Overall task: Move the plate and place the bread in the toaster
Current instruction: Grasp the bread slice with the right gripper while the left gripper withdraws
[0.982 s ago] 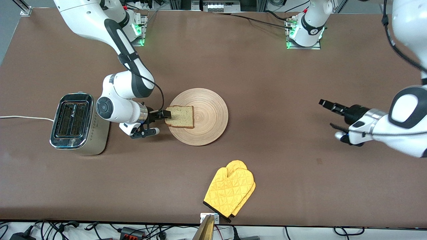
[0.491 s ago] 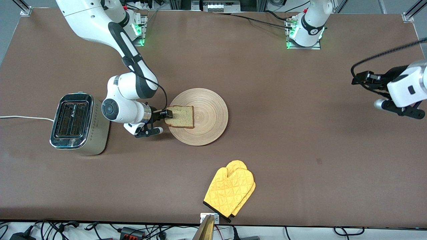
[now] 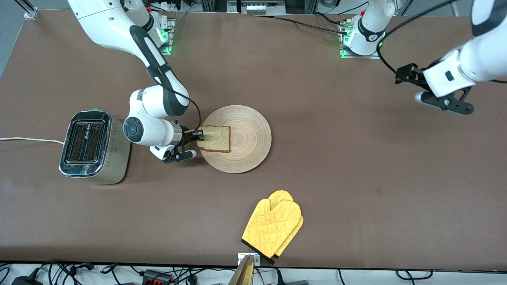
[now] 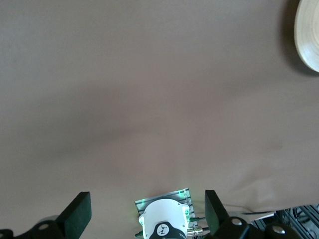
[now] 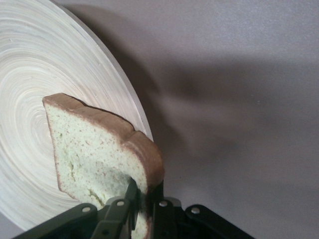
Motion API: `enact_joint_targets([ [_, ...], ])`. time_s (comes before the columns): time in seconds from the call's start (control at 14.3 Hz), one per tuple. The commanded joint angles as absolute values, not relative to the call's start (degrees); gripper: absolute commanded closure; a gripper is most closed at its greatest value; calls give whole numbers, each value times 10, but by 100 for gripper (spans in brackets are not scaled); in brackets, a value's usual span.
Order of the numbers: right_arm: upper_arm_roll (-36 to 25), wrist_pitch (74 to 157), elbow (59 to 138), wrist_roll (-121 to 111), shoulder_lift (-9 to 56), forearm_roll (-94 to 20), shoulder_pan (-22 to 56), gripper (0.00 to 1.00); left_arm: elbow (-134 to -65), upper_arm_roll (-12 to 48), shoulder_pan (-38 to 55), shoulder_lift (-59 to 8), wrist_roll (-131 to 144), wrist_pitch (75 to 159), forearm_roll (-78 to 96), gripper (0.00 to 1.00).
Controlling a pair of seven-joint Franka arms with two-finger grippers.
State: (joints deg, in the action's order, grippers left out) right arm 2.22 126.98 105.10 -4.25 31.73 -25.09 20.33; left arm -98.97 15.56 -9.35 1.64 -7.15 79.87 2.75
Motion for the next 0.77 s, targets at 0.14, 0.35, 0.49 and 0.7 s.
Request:
enact_joint_targets([
  [0.14, 26, 1215, 1017, -23, 293, -262, 202, 100, -1016, 153, -101, 41, -67, 822, 13, 0],
  [0.35, 25, 1199, 1008, -23, 291, -261, 202, 100, -988, 150, -105, 23, -66, 818, 7, 0],
  [0.49, 25, 1199, 1009, -27, 294, -261, 200, 100, -977, 149, -119, 12, -62, 818, -15, 0],
  [0.7, 25, 1199, 1012, -29, 308, -260, 197, 100, -969, 151, -159, 5, -29, 843, -13, 0],
])
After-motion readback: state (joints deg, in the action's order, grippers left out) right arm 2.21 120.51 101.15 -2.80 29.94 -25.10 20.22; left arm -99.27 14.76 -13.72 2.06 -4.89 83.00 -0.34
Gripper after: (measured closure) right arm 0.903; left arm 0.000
